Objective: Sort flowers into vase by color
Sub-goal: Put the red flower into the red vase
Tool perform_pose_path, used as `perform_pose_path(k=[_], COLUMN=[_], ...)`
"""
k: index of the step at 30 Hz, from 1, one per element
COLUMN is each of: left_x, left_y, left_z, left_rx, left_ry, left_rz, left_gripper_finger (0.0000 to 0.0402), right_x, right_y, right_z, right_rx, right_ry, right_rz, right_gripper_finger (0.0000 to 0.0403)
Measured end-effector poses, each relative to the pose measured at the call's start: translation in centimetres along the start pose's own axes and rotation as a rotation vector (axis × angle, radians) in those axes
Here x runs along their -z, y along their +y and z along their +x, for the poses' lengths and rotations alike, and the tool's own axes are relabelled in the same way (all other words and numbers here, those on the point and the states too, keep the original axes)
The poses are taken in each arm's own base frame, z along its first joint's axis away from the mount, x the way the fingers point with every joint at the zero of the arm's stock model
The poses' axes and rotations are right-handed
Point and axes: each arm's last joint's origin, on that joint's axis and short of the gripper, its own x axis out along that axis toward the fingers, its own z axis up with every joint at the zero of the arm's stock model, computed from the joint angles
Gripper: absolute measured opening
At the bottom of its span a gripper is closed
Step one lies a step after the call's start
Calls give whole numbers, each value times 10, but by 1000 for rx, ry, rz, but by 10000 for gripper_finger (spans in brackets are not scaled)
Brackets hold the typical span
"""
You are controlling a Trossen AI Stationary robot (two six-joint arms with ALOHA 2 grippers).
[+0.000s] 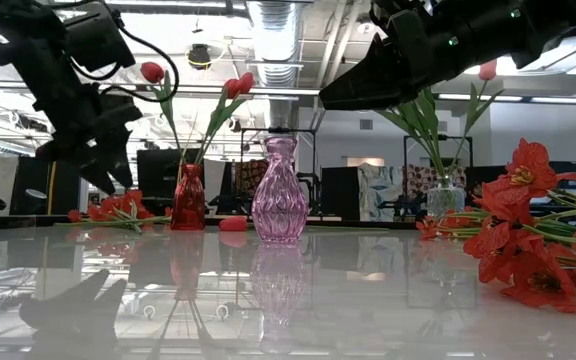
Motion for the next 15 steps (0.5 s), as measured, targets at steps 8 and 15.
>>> perform_pose_path(k=[8, 15], left_x=[1, 6], left_y=[-11, -12], left_z=[23, 41], left_rx=[-39, -113], left_ry=[29, 96], left_rz=[59, 93], left_gripper_finger=[206, 206], right_x=[0, 0], right_y=[0, 0], right_z=[0, 0], right_rx=[0, 0], right_ry=[-1, 0], right_rz=[0, 0], right_gripper_finger=[295, 295])
